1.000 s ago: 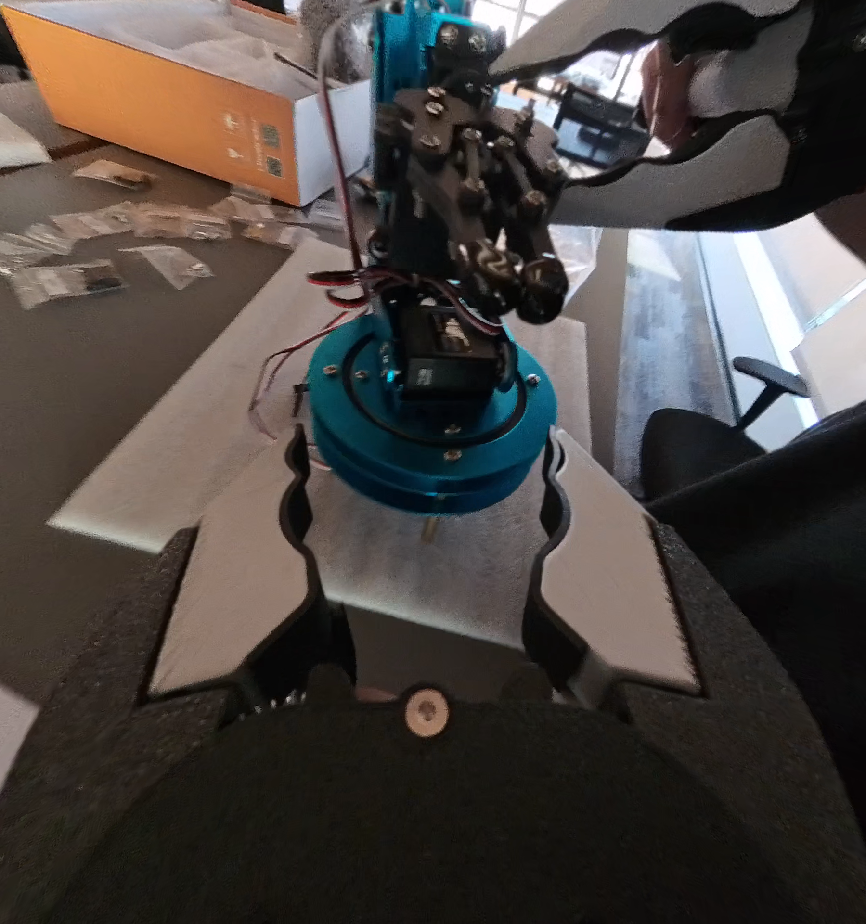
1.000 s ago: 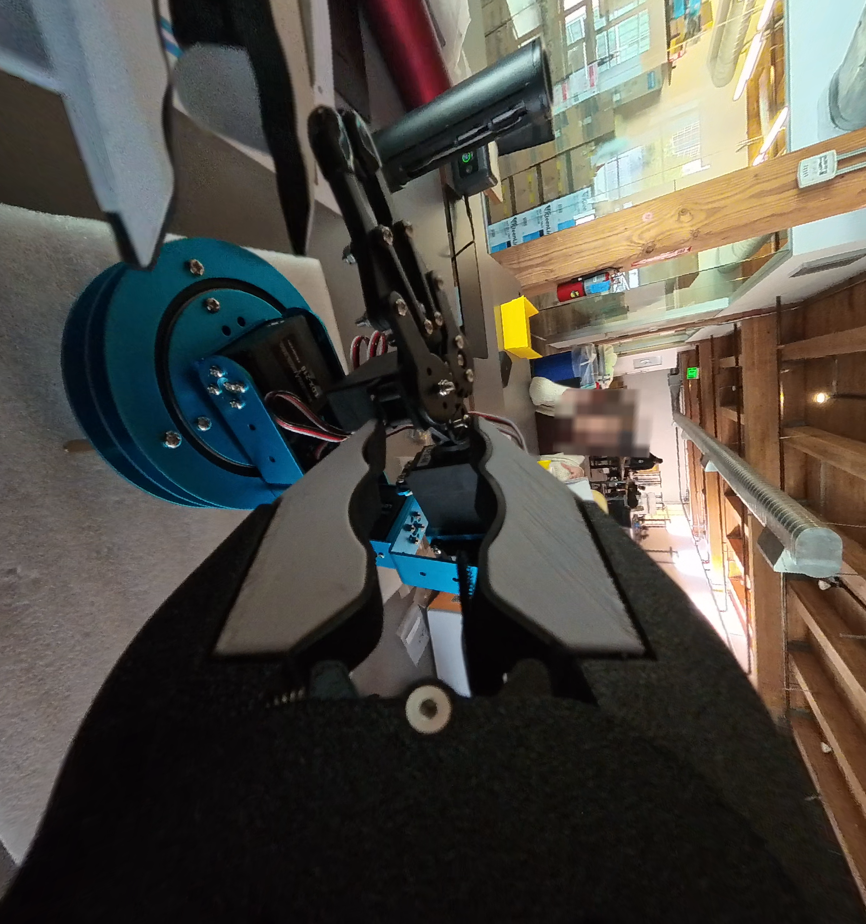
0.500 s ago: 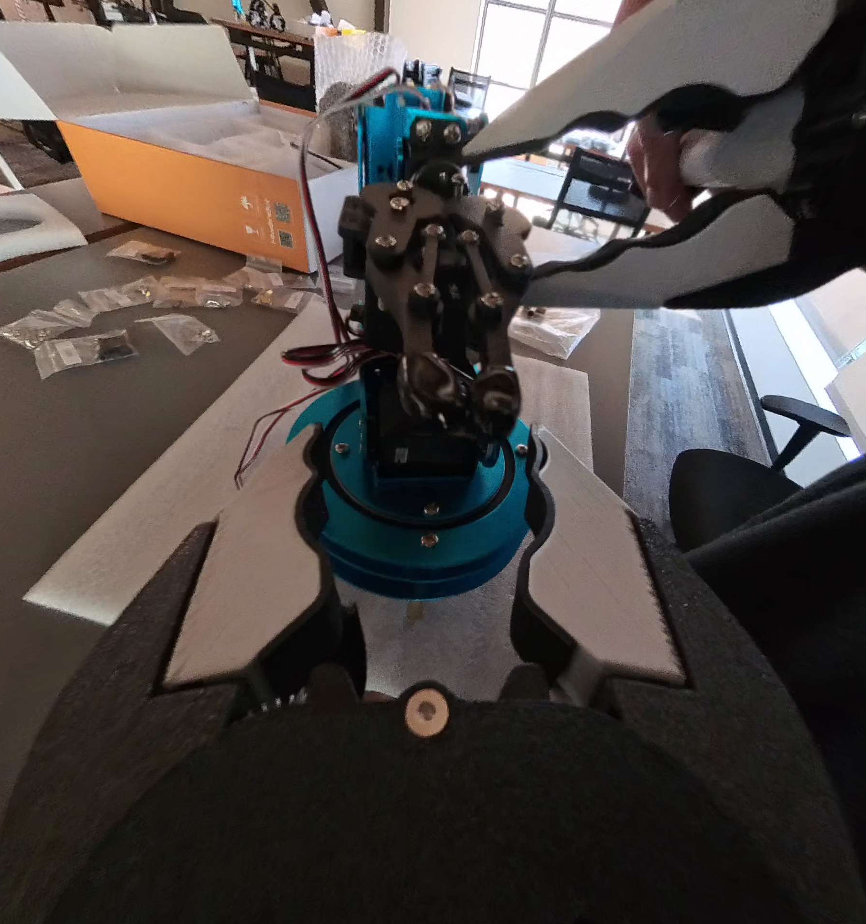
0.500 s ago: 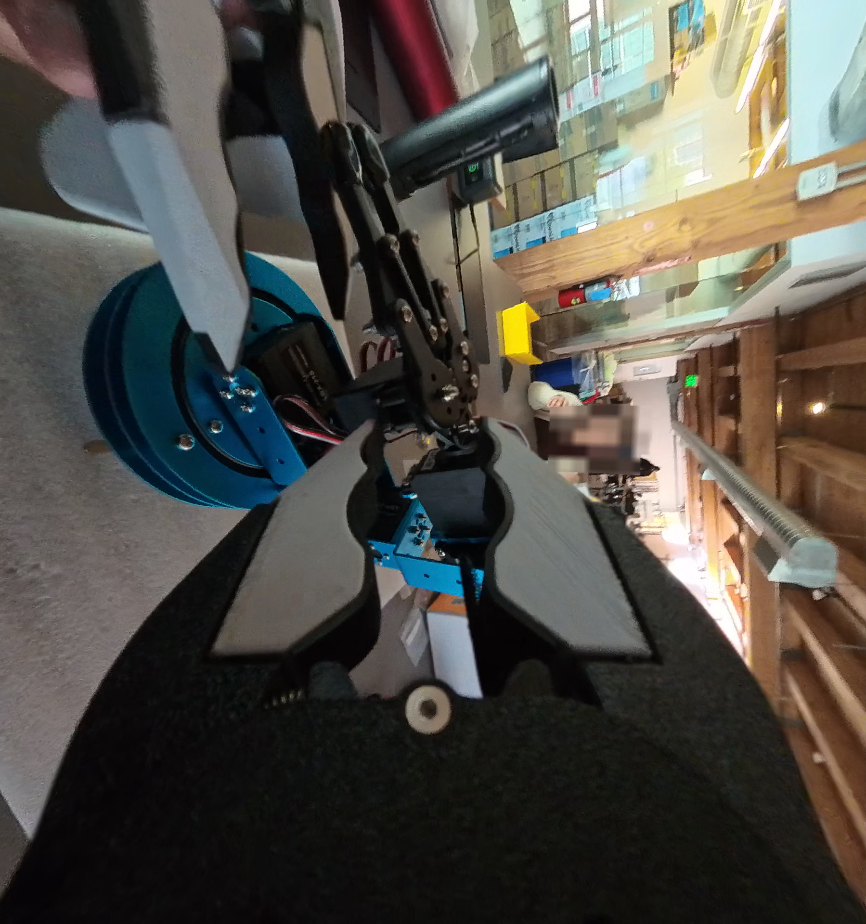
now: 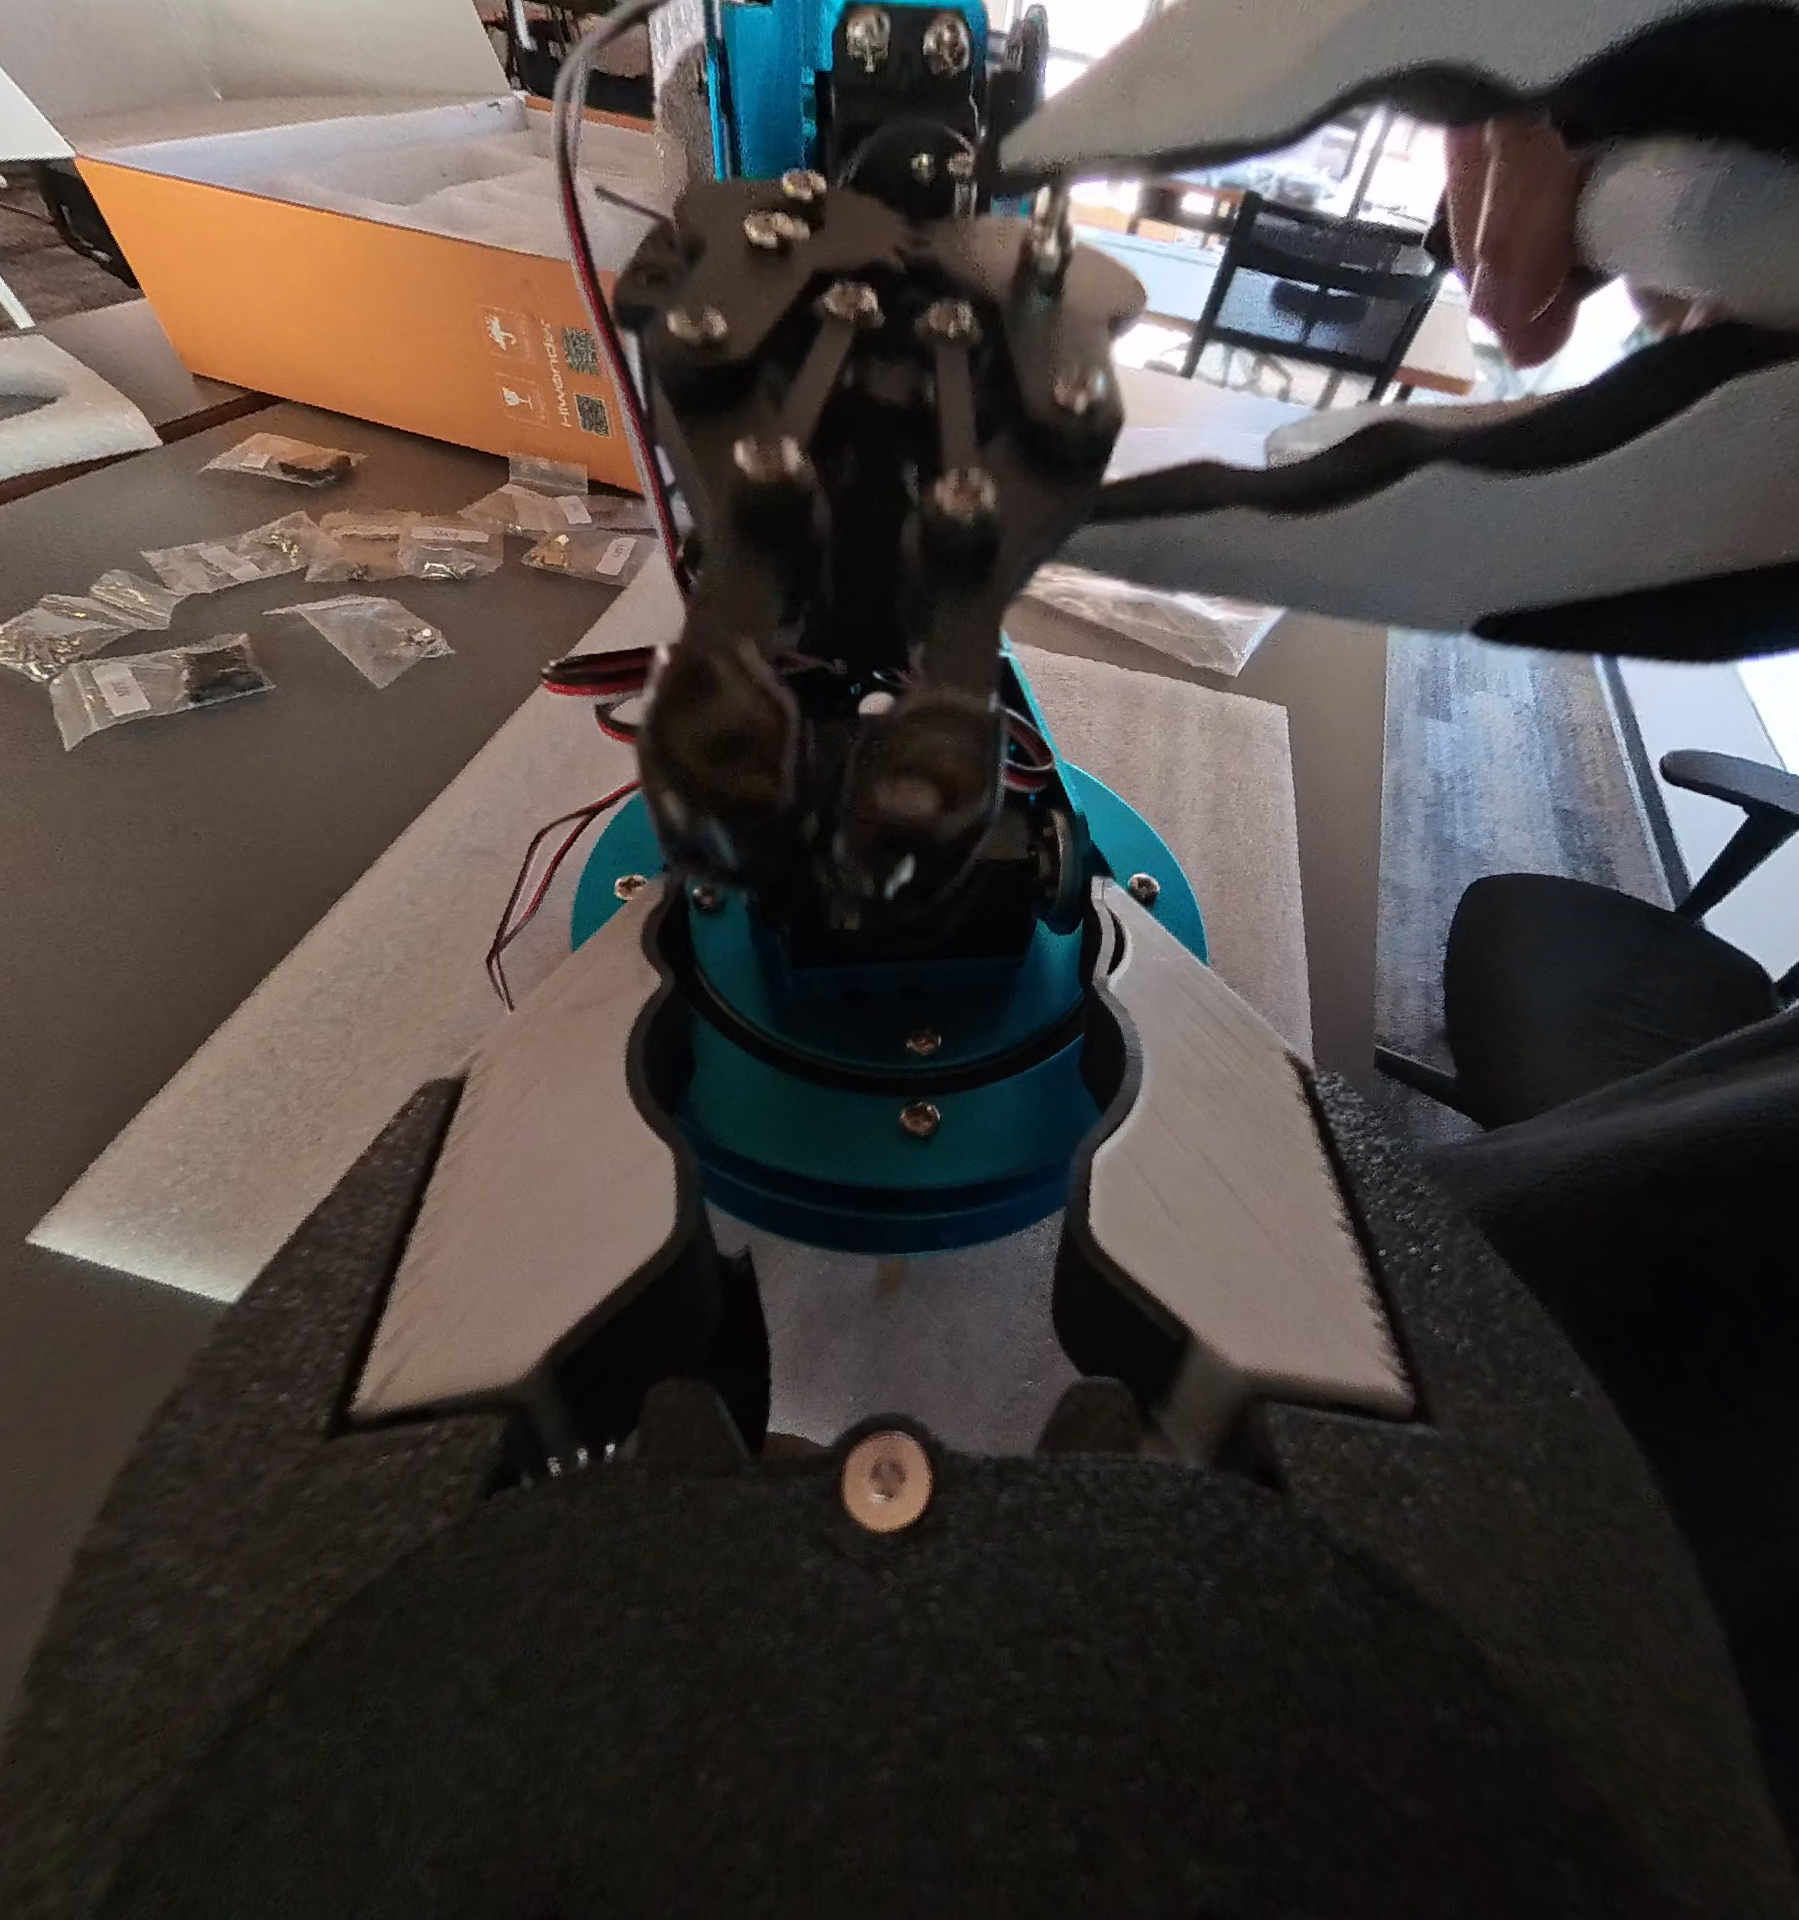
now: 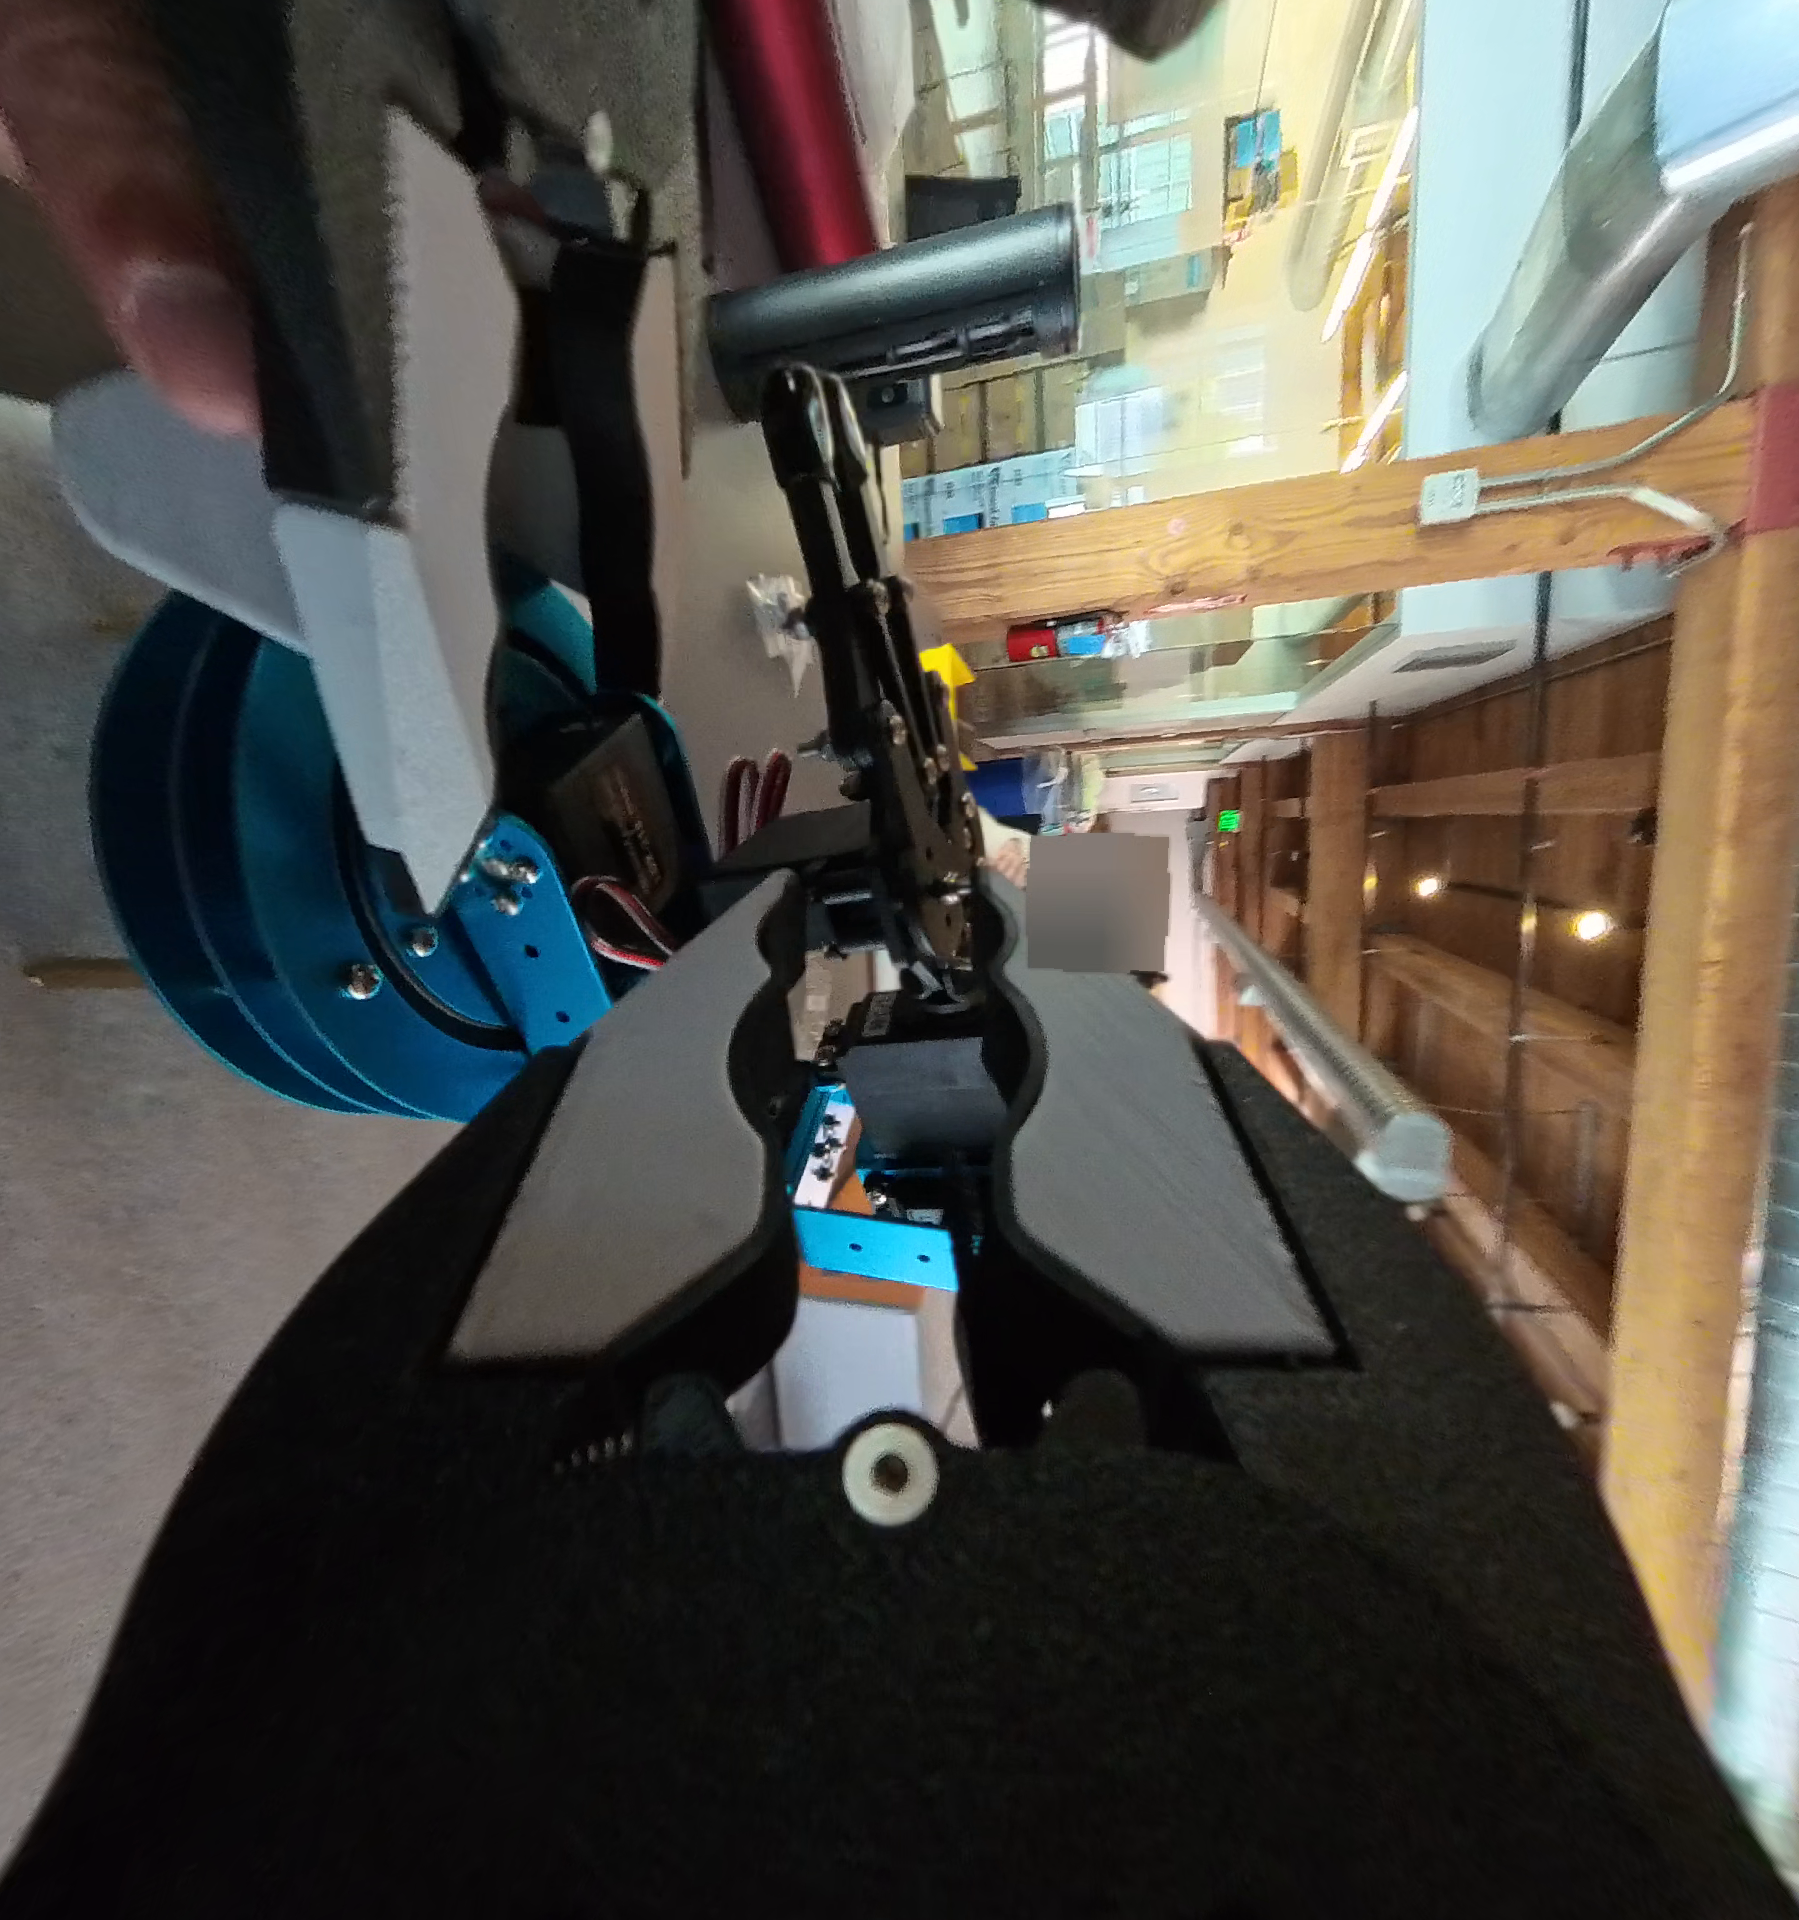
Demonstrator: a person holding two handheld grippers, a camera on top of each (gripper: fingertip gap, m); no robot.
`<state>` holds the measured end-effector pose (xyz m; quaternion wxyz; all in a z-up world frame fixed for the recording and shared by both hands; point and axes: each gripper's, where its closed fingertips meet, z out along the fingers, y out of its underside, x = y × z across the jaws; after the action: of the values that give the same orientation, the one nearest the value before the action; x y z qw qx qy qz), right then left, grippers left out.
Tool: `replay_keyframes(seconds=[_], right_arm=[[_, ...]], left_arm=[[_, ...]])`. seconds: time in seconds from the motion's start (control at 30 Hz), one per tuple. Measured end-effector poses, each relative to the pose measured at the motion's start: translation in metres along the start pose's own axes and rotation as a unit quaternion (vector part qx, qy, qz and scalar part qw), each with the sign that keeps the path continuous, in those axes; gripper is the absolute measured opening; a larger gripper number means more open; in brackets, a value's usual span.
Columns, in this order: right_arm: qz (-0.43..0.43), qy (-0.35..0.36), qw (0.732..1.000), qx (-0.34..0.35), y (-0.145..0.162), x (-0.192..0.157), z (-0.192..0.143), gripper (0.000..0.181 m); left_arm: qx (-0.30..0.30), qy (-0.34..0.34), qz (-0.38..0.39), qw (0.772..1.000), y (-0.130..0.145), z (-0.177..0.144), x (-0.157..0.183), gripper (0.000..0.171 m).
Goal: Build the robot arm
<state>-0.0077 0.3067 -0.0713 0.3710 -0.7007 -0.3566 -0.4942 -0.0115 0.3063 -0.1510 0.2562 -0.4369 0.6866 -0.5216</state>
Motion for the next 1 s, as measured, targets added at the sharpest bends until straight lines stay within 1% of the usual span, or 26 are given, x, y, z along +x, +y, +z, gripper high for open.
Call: replay_keyframes(seconds=[0.1,0.17,0.3,0.53,0.67,0.83,1.0], right_arm=[[0.052,-0.027,0.998,0.003,0.000,0.005,-0.004,0.029],[0.102,-0.039,0.994,0.015,0.001,0.009,-0.007,0.029],[0.148,-0.039,0.988,0.031,0.002,0.016,-0.010,0.029],[0.248,-0.043,0.966,0.064,0.003,0.044,-0.013,0.029],[0.330,-0.058,0.938,0.085,0.008,0.060,-0.015,0.029],[0.421,-0.074,0.898,0.104,0.023,0.077,-0.016,0.029],[0.512,-0.090,0.846,0.119,0.037,0.093,-0.015,0.029]], left_arm=[[0.001,-0.007,0.013,1.000,0.001,0.000,0.000,0.075],[0.000,-0.008,0.015,1.000,0.001,0.000,0.001,0.075],[0.001,-0.009,0.018,1.000,0.001,0.000,0.001,0.074],[0.002,-0.010,0.016,1.000,0.001,0.000,0.001,0.074],[0.004,-0.012,0.015,1.000,0.001,-0.001,0.001,0.074],[0.008,-0.014,0.011,1.000,0.000,0.000,0.001,0.073],[0.010,-0.014,0.009,1.000,-0.001,0.000,0.001,0.073]])
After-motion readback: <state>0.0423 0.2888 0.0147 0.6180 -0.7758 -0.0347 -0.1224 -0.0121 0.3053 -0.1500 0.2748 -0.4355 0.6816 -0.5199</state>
